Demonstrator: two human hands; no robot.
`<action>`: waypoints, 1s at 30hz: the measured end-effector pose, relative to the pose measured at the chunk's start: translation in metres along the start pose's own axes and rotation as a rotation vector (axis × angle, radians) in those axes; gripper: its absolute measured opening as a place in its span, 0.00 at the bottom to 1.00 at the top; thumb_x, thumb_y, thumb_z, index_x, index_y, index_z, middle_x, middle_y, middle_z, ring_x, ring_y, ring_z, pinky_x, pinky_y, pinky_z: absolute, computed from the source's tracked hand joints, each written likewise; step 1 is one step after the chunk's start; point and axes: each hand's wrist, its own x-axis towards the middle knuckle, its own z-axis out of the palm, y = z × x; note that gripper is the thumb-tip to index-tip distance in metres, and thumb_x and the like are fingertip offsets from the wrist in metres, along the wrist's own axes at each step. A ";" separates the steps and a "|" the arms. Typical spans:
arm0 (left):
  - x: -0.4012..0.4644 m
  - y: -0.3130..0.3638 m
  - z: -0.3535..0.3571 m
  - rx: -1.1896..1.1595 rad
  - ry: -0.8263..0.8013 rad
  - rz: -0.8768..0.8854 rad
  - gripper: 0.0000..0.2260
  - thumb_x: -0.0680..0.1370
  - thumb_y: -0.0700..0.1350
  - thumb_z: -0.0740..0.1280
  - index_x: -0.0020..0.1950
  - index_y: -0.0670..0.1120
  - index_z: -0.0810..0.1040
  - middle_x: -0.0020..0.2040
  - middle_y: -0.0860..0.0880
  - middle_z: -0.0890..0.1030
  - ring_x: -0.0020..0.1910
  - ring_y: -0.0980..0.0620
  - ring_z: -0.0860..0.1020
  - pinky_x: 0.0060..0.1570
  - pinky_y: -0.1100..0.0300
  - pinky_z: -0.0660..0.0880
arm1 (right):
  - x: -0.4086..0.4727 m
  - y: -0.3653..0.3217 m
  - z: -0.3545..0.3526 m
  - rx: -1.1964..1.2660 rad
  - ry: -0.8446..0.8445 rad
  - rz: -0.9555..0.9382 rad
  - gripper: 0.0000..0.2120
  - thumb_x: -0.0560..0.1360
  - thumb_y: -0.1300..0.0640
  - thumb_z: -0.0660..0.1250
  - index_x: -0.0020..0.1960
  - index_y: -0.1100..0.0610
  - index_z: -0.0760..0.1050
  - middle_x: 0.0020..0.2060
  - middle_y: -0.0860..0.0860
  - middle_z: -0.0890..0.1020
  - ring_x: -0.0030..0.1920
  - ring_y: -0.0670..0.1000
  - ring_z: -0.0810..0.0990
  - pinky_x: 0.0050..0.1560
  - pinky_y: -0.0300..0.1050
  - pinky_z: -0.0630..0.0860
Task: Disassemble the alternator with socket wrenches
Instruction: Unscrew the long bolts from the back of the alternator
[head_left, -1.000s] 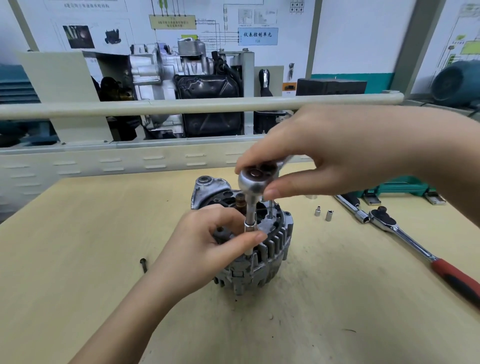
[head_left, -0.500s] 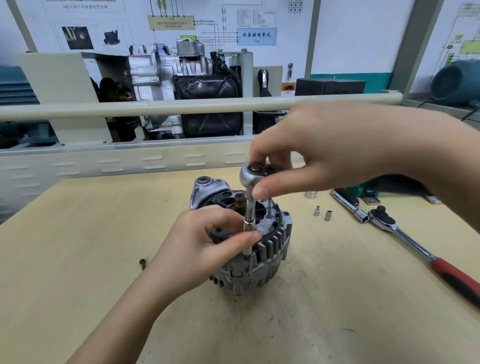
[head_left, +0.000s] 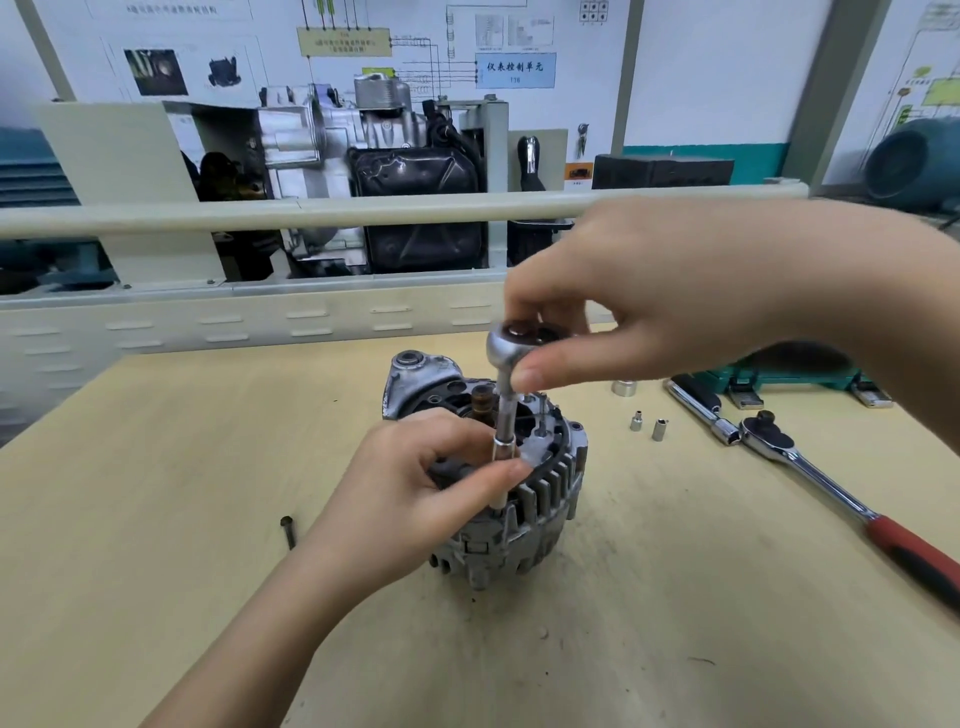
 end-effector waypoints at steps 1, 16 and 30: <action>0.000 0.000 0.001 0.000 0.003 -0.006 0.07 0.67 0.54 0.71 0.34 0.52 0.80 0.34 0.48 0.80 0.35 0.53 0.78 0.36 0.58 0.74 | -0.001 0.000 0.000 0.000 0.004 -0.008 0.27 0.65 0.32 0.51 0.44 0.52 0.75 0.33 0.45 0.77 0.37 0.41 0.72 0.34 0.37 0.67; 0.000 -0.002 -0.005 -0.106 -0.035 -0.055 0.05 0.66 0.50 0.72 0.41 0.55 0.82 0.41 0.55 0.83 0.41 0.60 0.81 0.41 0.68 0.75 | -0.001 0.004 0.003 0.061 0.030 -0.082 0.15 0.74 0.42 0.56 0.53 0.47 0.75 0.39 0.36 0.76 0.41 0.38 0.73 0.43 0.34 0.68; 0.000 0.000 -0.008 -0.105 -0.116 -0.045 0.06 0.68 0.56 0.68 0.43 0.59 0.82 0.42 0.56 0.83 0.44 0.61 0.80 0.43 0.68 0.76 | -0.001 0.004 0.002 0.088 0.000 -0.067 0.14 0.73 0.44 0.58 0.53 0.49 0.75 0.40 0.37 0.77 0.42 0.40 0.74 0.45 0.41 0.71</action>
